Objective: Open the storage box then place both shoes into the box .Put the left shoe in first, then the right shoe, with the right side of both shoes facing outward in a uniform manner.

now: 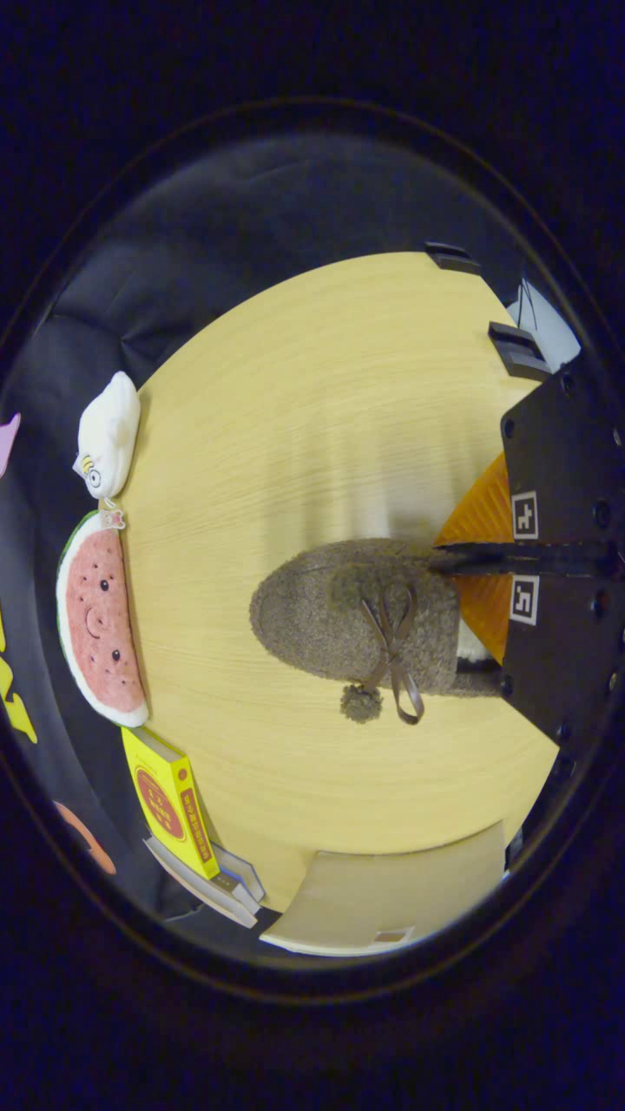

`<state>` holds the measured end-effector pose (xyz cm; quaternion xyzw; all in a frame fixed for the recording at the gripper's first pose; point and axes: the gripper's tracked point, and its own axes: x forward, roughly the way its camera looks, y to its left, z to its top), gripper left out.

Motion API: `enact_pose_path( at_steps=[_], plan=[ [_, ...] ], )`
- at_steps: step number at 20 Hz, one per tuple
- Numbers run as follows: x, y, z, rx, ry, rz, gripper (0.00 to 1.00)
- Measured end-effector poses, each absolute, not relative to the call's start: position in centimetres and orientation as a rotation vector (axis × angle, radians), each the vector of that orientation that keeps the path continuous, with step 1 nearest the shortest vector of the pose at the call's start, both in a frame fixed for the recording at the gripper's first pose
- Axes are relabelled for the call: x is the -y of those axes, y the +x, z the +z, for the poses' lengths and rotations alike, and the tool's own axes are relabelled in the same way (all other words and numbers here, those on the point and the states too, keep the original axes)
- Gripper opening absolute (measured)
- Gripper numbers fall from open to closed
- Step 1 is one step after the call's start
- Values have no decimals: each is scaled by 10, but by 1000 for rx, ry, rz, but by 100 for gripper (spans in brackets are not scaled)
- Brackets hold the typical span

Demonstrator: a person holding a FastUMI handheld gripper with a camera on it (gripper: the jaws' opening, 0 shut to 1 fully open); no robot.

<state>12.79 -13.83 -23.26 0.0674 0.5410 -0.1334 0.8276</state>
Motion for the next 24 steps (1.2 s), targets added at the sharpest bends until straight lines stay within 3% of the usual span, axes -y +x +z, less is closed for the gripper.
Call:
enact_pose_path(
  at_steps=[5,11,17,24],
  plan=[
    [115,114,-204,-1141,323,-202,0],
    [69,104,-114,-1044,345,-133,0],
    [-39,108,-34,-920,276,-2,0],
    [-188,116,-50,-972,216,118,0]
  ],
)
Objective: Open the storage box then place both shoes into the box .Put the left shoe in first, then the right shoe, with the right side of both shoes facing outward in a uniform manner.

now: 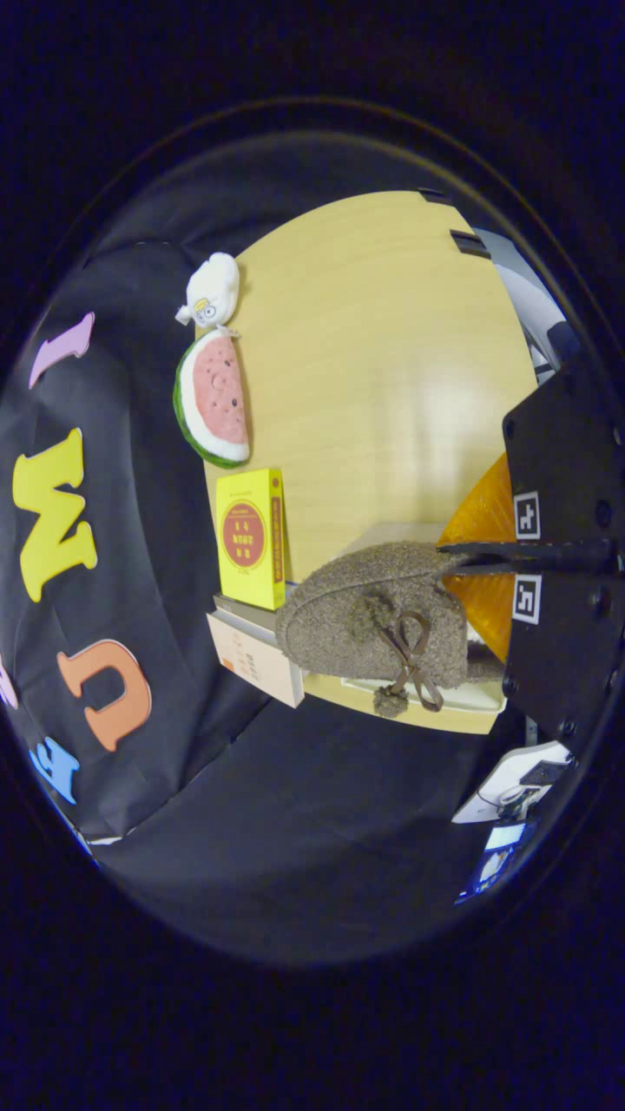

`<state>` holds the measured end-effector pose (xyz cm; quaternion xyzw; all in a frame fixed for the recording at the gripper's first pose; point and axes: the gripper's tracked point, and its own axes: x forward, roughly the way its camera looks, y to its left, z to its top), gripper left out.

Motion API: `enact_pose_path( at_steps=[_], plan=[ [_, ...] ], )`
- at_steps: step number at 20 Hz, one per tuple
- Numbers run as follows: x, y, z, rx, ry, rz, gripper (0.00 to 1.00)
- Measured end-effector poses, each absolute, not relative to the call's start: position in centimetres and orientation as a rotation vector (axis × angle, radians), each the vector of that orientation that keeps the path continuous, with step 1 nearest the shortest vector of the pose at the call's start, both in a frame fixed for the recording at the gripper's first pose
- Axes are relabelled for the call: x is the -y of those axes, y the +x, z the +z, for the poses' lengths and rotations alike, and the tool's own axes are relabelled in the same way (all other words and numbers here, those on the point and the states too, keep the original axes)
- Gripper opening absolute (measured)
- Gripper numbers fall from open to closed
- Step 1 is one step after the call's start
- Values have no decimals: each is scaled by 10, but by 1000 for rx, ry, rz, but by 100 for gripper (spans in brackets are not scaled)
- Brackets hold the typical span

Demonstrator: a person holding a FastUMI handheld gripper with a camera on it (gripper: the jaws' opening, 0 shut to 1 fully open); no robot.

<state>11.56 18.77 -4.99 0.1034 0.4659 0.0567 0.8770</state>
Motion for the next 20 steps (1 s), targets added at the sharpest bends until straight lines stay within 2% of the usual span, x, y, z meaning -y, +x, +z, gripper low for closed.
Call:
enact_pose_path(
  at_steps=[4,9,14,20],
  plan=[
    [-238,130,-89,-1033,259,159,0],
    [-244,145,-151,-1033,187,41,0],
    [-226,149,-178,-894,130,-116,1],
    [-225,147,-180,-785,-15,-181,1]
  ],
)
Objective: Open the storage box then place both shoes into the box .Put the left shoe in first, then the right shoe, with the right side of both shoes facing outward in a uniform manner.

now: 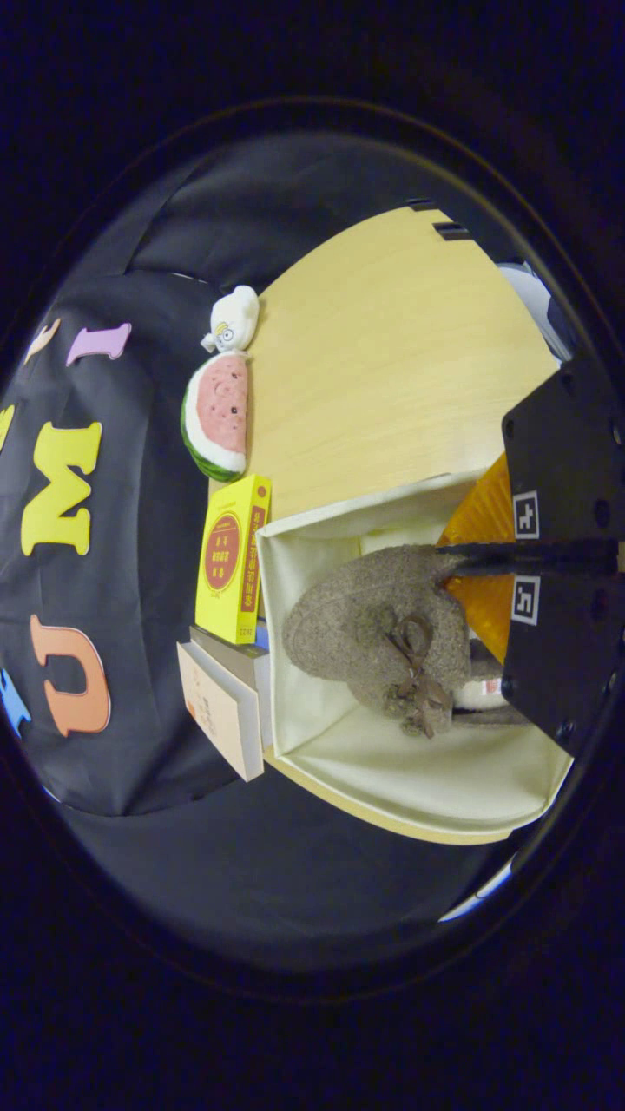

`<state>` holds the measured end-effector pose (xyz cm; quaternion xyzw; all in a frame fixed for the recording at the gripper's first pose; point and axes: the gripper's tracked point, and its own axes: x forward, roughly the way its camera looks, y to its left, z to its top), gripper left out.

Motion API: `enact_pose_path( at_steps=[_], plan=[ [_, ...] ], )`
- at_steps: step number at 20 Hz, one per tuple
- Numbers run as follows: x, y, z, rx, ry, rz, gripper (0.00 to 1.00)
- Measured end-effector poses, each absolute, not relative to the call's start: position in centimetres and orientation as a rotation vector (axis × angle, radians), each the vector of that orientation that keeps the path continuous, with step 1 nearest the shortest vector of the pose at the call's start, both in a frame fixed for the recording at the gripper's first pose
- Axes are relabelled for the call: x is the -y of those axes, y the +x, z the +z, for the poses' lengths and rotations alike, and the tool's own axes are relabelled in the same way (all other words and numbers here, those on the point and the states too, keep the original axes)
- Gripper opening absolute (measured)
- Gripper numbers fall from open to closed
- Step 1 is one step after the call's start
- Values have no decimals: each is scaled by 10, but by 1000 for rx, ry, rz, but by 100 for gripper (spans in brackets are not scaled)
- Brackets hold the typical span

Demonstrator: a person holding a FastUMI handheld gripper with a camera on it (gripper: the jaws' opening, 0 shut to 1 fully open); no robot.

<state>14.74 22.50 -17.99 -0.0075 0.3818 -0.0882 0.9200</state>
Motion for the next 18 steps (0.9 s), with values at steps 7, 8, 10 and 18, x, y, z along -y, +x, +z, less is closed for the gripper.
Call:
enact_pose_path(
  at_steps=[7,8,10,18],
  plan=[
    [-224,140,-175,-767,22,-131,8],
    [-225,138,-169,-750,32,-117,8],
    [-221,135,-150,-687,31,-105,9],
    [-154,88,-28,-274,-54,-167,36]
  ],
)
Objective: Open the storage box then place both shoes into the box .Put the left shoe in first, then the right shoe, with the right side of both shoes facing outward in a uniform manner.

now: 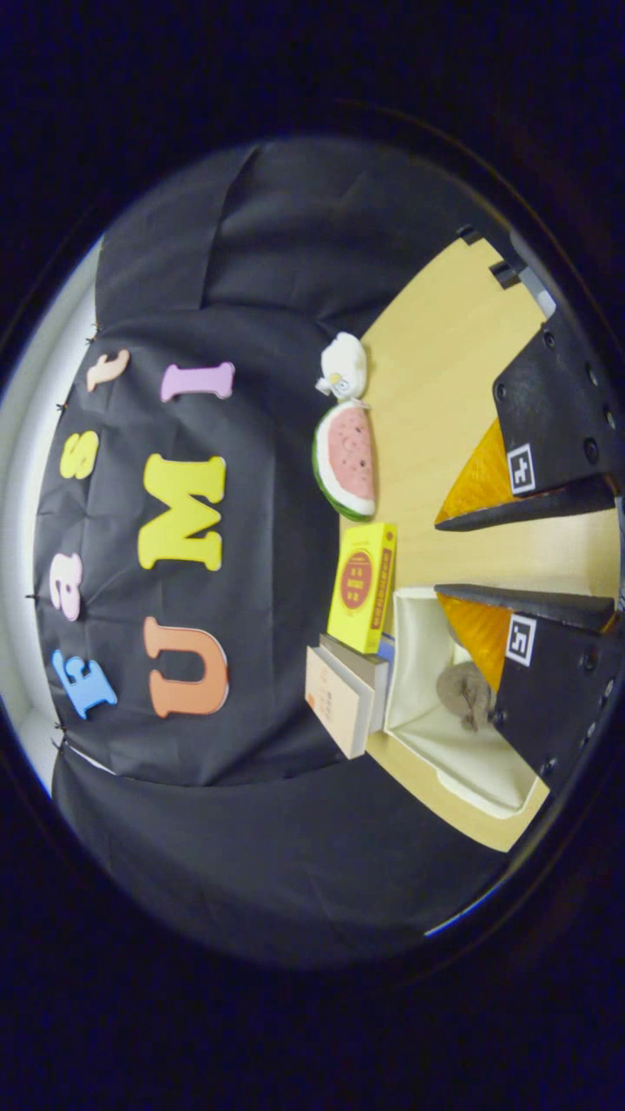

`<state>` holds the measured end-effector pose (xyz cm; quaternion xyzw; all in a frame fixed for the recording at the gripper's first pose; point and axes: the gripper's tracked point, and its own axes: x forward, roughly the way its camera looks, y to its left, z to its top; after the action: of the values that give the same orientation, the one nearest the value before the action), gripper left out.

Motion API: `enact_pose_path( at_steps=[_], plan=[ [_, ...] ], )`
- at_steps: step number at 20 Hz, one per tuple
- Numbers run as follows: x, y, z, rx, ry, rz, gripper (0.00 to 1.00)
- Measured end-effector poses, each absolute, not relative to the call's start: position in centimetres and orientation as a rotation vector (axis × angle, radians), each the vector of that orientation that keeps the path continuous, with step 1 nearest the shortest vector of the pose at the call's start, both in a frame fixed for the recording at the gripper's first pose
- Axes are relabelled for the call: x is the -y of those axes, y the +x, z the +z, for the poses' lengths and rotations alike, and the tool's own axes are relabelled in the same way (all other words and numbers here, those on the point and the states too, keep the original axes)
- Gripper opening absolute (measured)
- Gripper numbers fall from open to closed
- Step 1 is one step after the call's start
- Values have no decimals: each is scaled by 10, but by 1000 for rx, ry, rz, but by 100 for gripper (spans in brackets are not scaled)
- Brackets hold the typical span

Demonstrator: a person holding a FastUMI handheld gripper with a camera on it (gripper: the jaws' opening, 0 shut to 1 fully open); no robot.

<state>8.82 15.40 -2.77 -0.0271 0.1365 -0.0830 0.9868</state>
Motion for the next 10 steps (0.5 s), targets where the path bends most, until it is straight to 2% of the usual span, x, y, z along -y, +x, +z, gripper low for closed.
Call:
enact_pose_path(
  at_steps=[7,10],
  plan=[
    [-92,24,25,-29,-83,-164,77],
    [-67,2,33,44,-94,-164,89]
  ],
)
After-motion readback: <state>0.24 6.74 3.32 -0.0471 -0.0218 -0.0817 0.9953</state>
